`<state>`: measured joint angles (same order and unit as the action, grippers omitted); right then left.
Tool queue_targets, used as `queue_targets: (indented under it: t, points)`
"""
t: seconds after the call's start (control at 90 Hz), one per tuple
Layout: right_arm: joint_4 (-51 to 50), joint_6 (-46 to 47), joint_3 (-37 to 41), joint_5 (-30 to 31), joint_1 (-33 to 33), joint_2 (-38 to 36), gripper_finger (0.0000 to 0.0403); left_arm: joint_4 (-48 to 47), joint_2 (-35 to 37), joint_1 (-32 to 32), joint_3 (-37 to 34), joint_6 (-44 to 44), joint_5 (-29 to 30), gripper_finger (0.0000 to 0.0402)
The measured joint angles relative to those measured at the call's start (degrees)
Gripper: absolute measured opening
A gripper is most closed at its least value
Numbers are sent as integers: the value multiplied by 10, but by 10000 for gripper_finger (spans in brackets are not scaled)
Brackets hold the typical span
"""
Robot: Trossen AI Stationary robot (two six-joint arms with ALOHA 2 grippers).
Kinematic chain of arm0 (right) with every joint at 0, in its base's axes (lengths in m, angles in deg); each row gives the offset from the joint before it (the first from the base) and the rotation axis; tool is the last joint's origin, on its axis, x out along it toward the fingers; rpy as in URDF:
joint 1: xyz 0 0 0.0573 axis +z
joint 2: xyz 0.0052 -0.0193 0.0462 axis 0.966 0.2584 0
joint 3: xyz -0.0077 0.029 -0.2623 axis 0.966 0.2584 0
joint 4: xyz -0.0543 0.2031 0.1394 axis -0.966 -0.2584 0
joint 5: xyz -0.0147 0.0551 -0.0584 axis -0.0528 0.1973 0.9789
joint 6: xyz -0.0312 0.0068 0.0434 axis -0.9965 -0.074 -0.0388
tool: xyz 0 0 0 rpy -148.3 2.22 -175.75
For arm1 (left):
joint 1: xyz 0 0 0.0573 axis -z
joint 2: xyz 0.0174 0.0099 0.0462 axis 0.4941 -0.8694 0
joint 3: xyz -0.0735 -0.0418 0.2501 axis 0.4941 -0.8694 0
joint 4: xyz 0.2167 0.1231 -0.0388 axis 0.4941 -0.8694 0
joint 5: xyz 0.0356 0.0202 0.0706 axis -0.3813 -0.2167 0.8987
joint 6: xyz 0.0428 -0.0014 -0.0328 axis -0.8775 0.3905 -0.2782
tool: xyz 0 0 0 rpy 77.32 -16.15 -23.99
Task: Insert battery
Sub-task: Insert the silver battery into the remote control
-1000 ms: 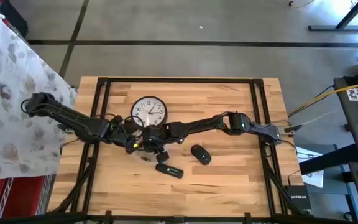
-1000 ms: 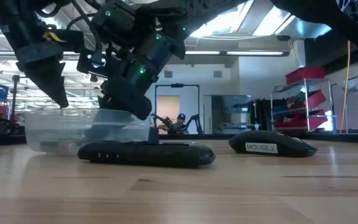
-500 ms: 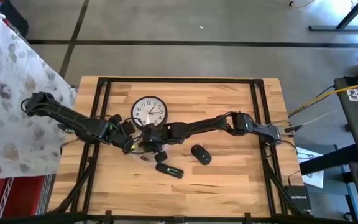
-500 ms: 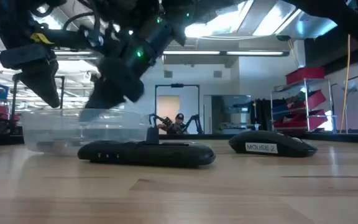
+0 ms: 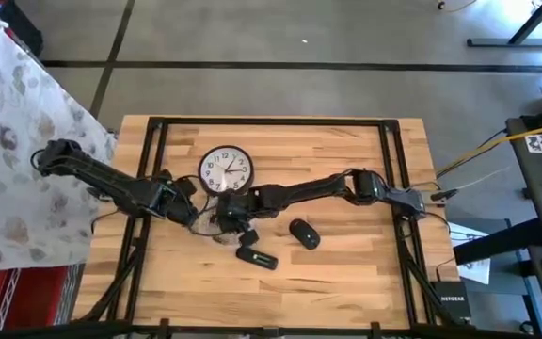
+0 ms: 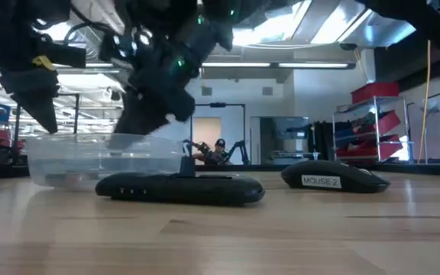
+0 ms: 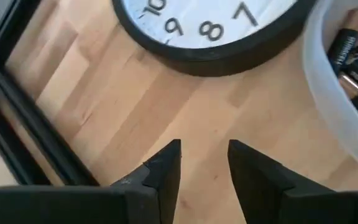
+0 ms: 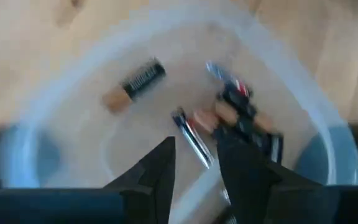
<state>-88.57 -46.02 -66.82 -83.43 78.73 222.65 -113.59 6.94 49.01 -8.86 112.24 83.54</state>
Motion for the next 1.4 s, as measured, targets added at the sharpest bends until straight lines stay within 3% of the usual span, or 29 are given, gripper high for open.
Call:
queue_targets:
  t: [0.222,0.656,0.822,0.911,1.078,1.4]
  points:
    - [5,0,0,-59,-17,34,106,15,-1,1,0,-10,0,118]
    - [53,16,-2,-59,-18,52,106,18,-1,1,0,-6,-7,118]
    - [80,54,-3,-87,-18,68,104,30,-1,1,0,-12,-7,118]
    - [80,79,-3,-86,-18,75,86,31,-1,1,0,-14,-7,118]
    - [78,87,-3,-85,-18,76,11,31,-1,1,0,-16,-5,118]
    - [21,106,-24,-65,-17,56,6,31,-1,1,-1,-16,-5,118]
